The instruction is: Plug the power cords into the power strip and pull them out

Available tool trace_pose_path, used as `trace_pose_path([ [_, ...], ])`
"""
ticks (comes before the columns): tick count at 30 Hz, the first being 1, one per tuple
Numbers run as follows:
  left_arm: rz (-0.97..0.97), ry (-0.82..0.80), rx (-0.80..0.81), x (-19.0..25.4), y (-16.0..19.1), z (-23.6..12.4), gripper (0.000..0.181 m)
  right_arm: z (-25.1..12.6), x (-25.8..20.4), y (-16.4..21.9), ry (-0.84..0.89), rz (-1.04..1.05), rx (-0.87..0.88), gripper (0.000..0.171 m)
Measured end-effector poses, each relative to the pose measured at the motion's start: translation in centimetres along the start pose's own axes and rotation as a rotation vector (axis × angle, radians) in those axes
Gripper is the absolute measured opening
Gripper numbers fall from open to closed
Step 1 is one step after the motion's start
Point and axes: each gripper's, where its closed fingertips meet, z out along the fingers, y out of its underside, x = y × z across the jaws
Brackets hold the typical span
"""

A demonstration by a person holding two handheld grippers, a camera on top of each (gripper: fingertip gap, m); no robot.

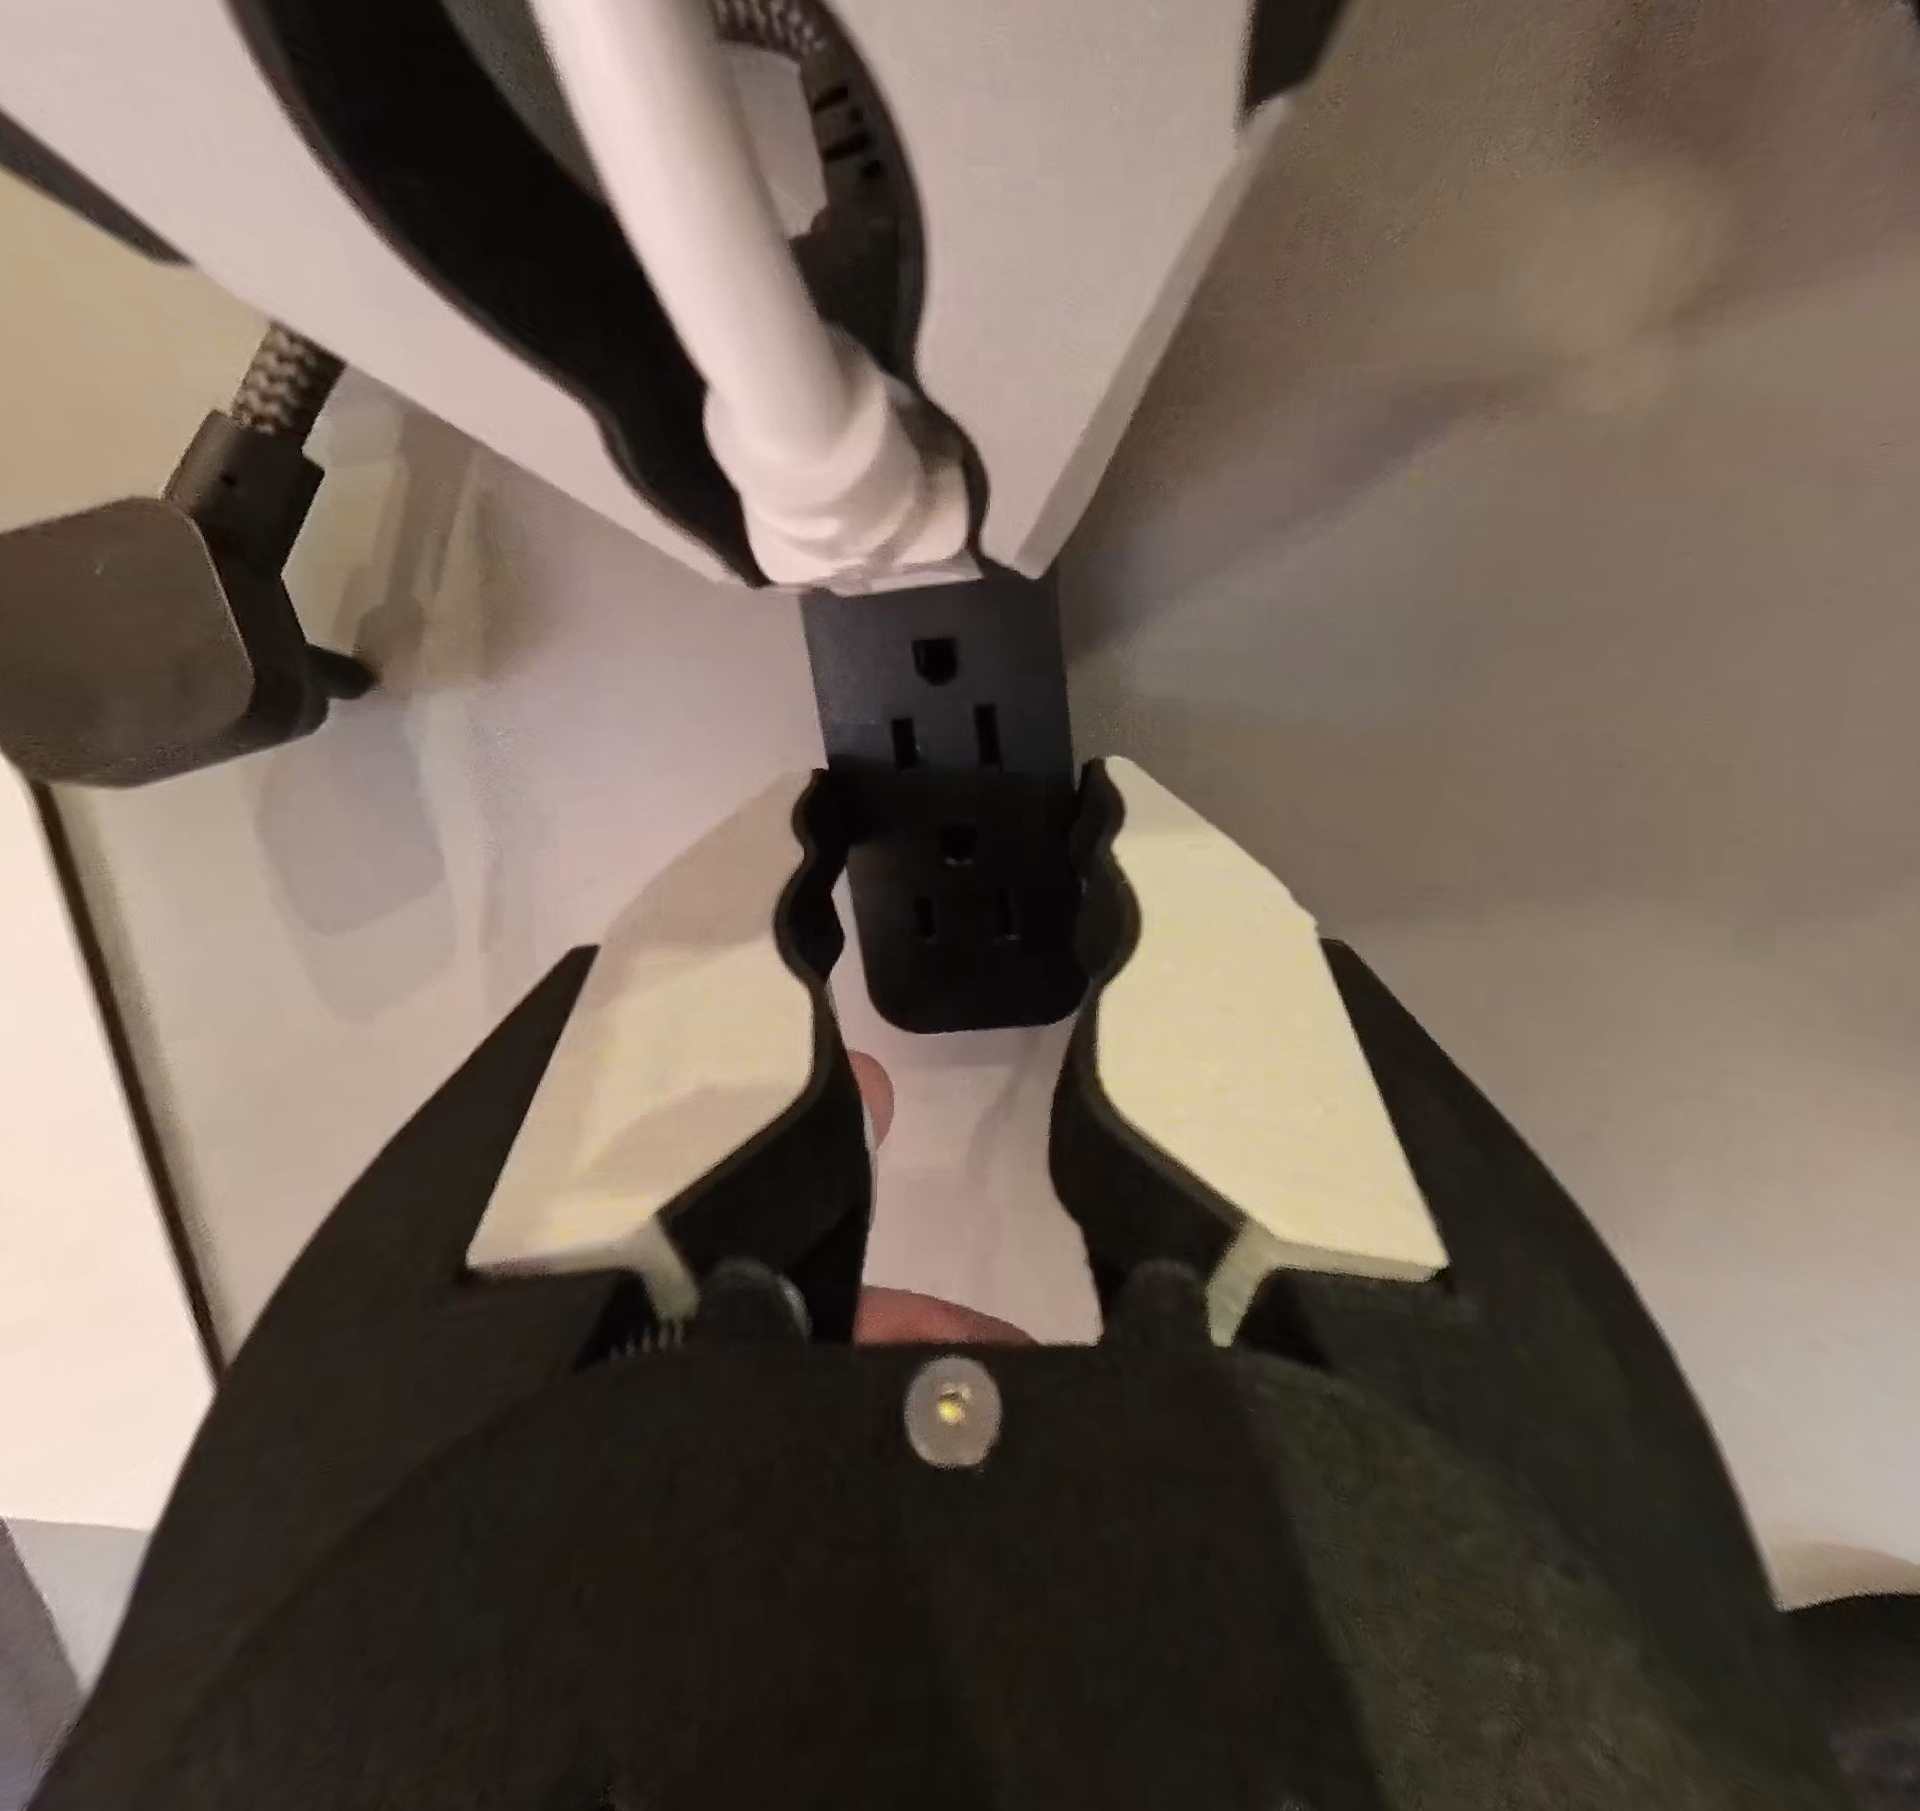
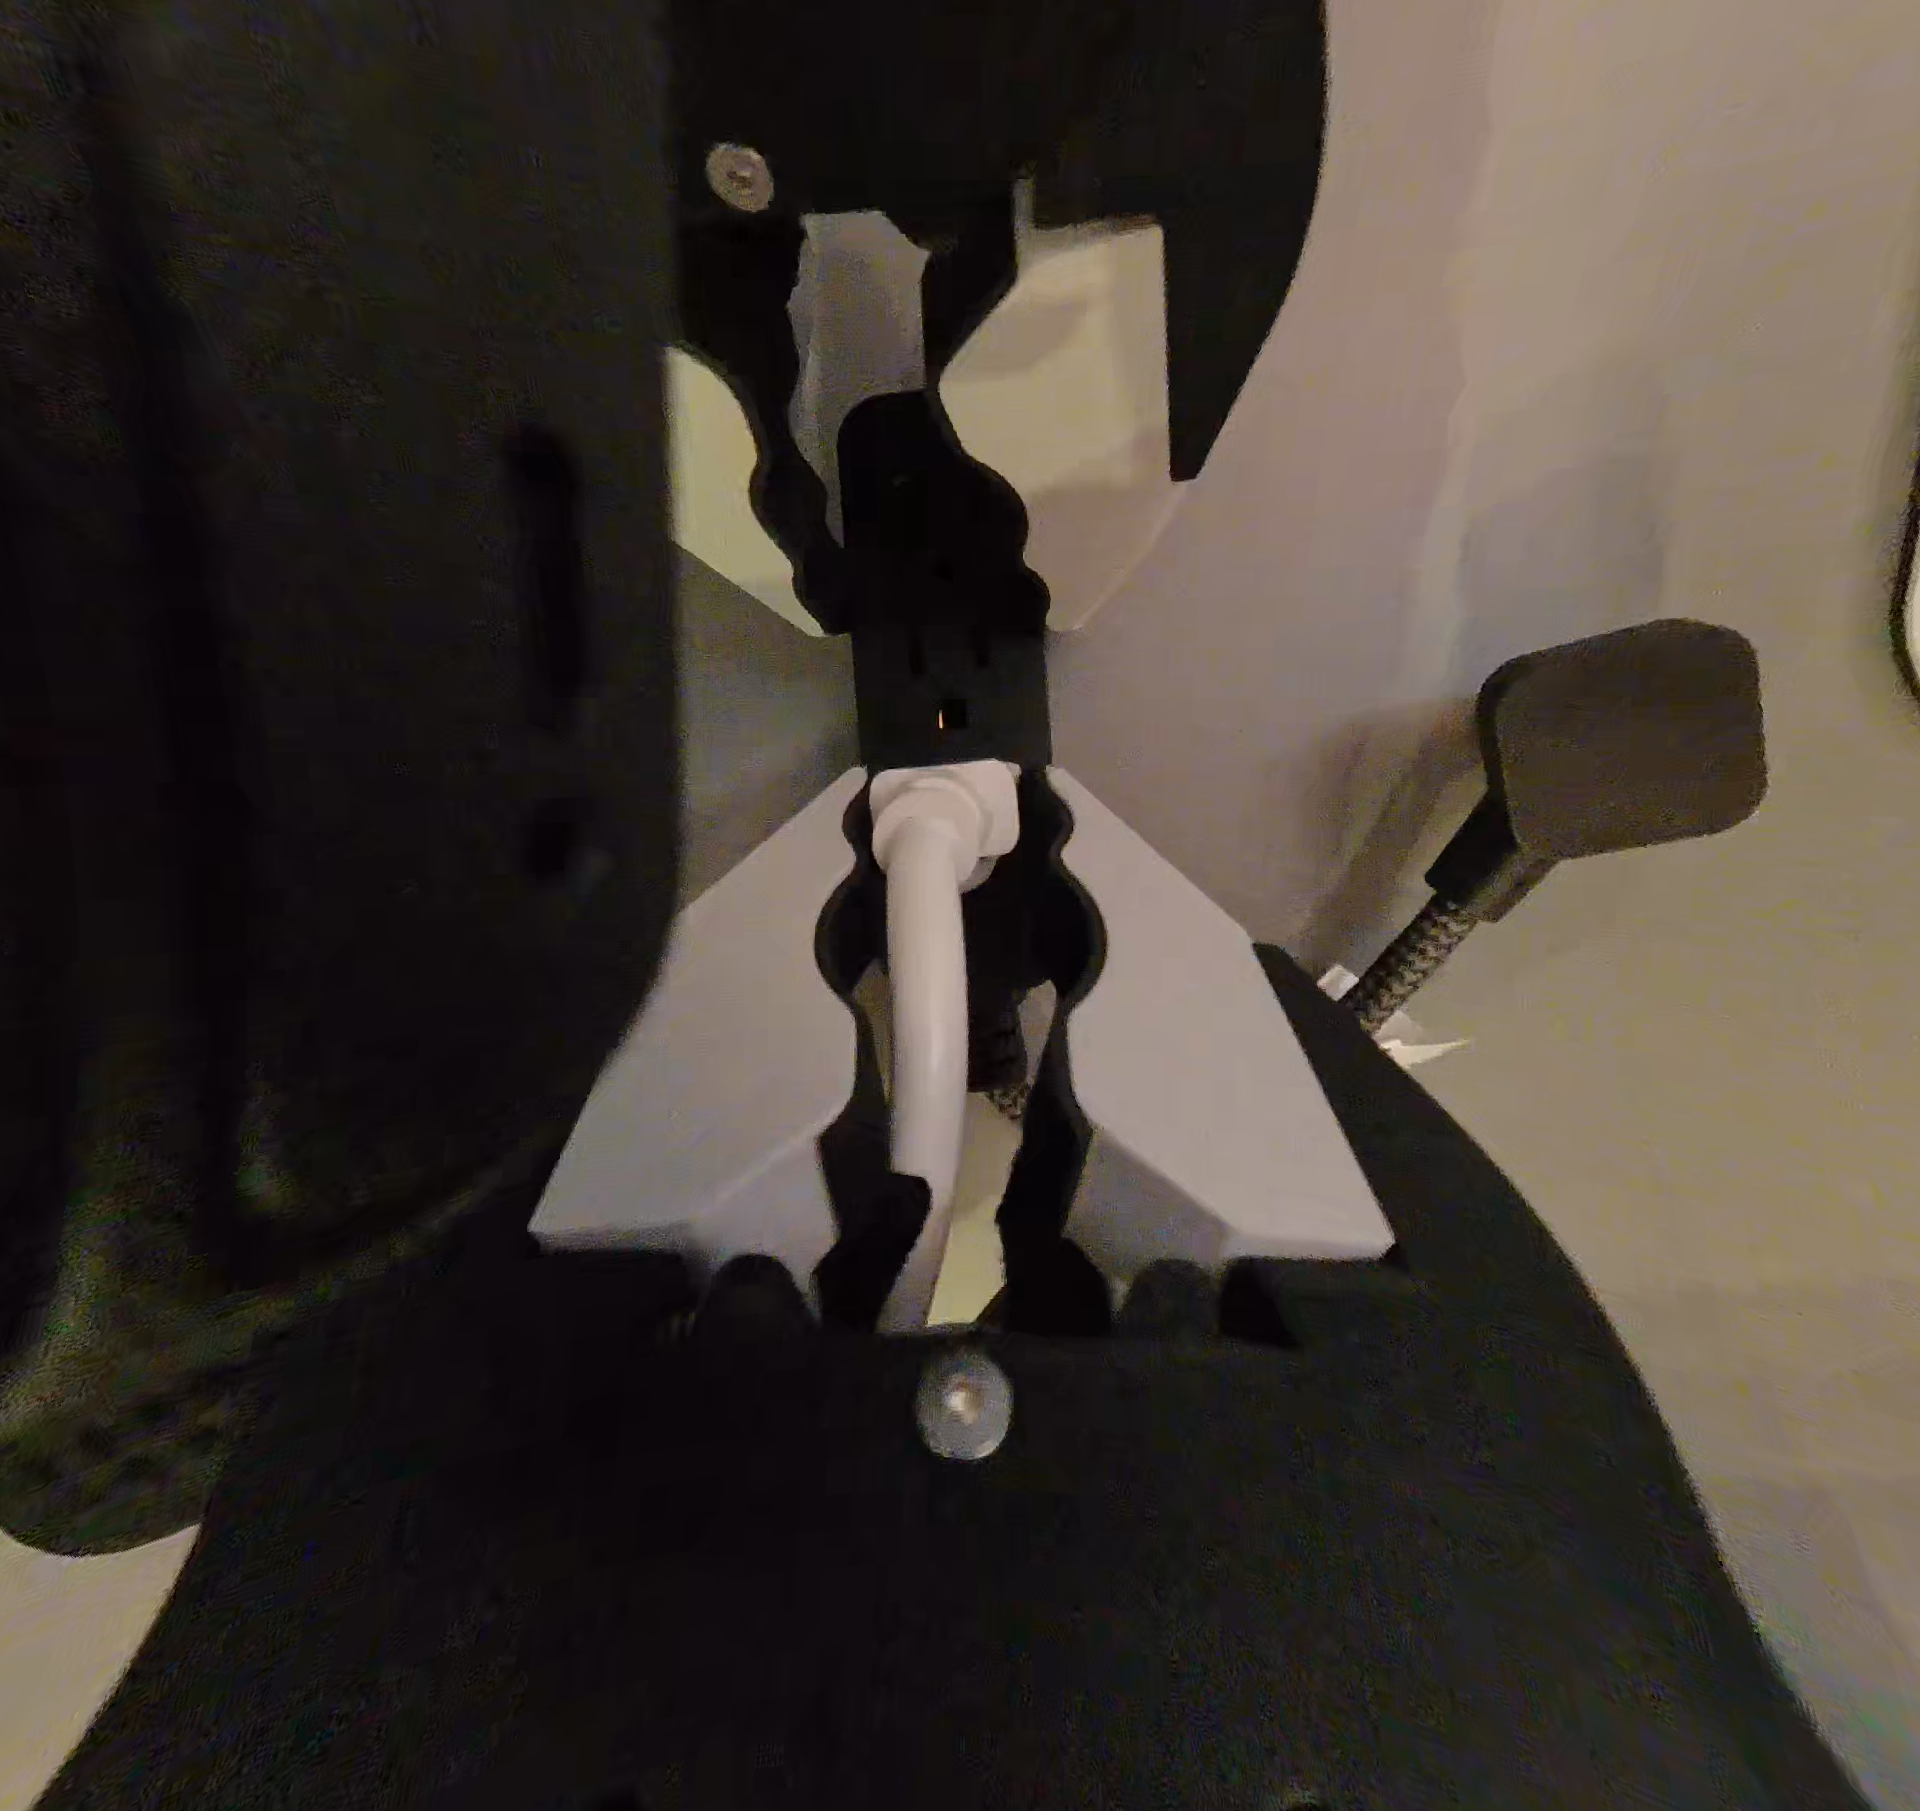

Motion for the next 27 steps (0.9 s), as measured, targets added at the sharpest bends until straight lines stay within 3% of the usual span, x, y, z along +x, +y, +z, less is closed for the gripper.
trace_pose_path([
  [3,-0.003,-0.007,0.006,0.0,0.0,0.0,0.043,0.0,0.0,0.0,0.043,-0.033,0.010,0.022],
  [8,0.019,0.004,-0.001,0.1,-0.3,0.0,0.043,-0.1,-0.8,0.3,0.314,-0.300,-0.108,0.021],
  [11,0.029,0.002,-0.010,0.1,-0.4,0.0,0.043,-0.2,-0.9,0.3,0.375,-0.344,-0.104,0.024],
  [13,0.037,-0.009,-0.019,0.1,-0.3,0.0,0.043,-0.1,-1.0,0.3,0.302,-0.266,-0.081,0.025],
  [17,0.010,0.021,-0.008,0.2,-0.7,0.1,0.044,-0.4,-0.6,0.1,-0.093,0.160,0.089,0.026],
  [19,-0.013,0.037,0.011,0.3,-0.8,0.1,0.044,-0.4,-0.4,0.0,-0.131,0.162,0.090,0.025],
  [22,-0.007,0.025,0.009,0.2,-0.8,0.2,0.044,-0.3,-0.5,0.1,0.018,0.030,0.081,0.021],
  [27,0.039,0.028,-0.026,0.5,-1.0,0.2,0.043,-0.3,-1.5,0.3,0.370,-0.328,-0.125,0.022],
])
